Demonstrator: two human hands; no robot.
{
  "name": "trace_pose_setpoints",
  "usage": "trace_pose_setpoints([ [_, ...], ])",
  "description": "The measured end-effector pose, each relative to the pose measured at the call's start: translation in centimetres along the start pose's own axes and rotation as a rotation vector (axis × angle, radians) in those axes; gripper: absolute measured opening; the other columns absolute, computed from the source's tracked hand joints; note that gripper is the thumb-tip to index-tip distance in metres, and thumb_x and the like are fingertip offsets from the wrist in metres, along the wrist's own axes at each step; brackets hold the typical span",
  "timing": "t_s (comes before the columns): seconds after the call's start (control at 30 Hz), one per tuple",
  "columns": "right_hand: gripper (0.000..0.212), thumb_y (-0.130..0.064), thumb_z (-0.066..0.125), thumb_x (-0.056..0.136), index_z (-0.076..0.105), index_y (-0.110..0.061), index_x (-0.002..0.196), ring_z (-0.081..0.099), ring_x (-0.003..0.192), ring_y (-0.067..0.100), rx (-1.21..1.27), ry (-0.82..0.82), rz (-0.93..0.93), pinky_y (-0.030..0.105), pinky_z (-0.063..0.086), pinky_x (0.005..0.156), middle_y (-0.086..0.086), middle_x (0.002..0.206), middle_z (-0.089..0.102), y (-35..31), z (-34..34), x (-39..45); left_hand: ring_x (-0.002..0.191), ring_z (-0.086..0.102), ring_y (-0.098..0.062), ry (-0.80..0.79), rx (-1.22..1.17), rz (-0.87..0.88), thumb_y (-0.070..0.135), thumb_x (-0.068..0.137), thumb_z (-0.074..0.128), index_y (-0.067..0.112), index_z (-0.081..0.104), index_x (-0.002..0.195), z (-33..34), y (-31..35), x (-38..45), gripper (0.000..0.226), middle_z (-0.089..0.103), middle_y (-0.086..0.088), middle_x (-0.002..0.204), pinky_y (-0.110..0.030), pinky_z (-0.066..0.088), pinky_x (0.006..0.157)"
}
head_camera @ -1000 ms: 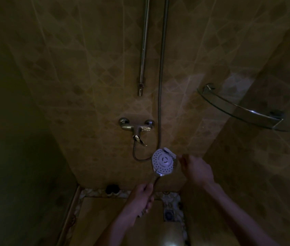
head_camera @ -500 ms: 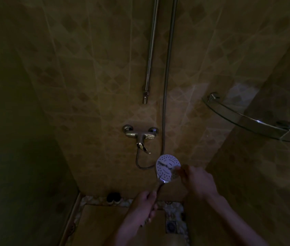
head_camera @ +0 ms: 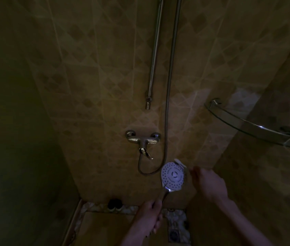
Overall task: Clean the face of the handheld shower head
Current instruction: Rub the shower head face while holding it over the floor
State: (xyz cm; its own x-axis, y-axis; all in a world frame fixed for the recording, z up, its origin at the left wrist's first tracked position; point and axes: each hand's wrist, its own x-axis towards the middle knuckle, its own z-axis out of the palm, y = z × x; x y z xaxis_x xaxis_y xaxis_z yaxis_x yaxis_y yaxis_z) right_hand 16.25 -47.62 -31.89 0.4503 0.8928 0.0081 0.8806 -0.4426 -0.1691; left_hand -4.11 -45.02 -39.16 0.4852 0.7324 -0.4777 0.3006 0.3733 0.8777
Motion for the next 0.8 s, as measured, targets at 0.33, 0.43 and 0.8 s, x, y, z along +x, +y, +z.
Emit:
trace_pose_setpoints([
  [0.33, 0.035, -0.048, 0.028, 0.098, 0.056, -0.029, 0.108, 0.064, 0.092, 0.018, -0.050, -0.066, -0.044, 0.034, 0.051, 0.078, 0.001, 0.101, 0.066, -0.9, -0.1, -1.5, 0.028, 0.038, -0.003, 0.030, 0.084, 0.010, 0.033, 0.099, 0.040, 0.014, 0.050, 0.078, 0.0, 0.5, -0.8, 0.030, 0.048, 0.007, 0.041, -0.018, 0.031, 0.032],
  [0.43, 0.045, -0.056, 0.023, 0.095, 0.057, -0.028, 0.104, 0.065, 0.089, 0.019, -0.028, 0.013, 0.003, 0.033, 0.049, 0.074, 0.001, 0.097, 0.067, 0.1, 0.5, -0.2, 0.030, 0.039, -0.004, 0.019, 0.085, 0.004, 0.034, 0.099, 0.040, 0.012, 0.052, 0.086, 0.1, 0.7, -0.7, 0.028, 0.048, 0.007, 0.044, -0.018, 0.030, 0.033],
  [0.8, 0.043, -0.052, 0.026, 0.098, 0.058, -0.024, 0.105, 0.067, 0.092, 0.021, -0.019, 0.043, -0.035, 0.032, 0.044, 0.069, 0.005, 0.094, 0.069, -1.5, 0.2, -0.8, 0.031, 0.037, -0.006, -0.013, 0.078, 0.023, 0.037, 0.099, 0.037, 0.014, 0.048, 0.078, 0.0, 0.7, -0.8, 0.033, 0.046, 0.007, 0.036, -0.018, 0.027, 0.034],
])
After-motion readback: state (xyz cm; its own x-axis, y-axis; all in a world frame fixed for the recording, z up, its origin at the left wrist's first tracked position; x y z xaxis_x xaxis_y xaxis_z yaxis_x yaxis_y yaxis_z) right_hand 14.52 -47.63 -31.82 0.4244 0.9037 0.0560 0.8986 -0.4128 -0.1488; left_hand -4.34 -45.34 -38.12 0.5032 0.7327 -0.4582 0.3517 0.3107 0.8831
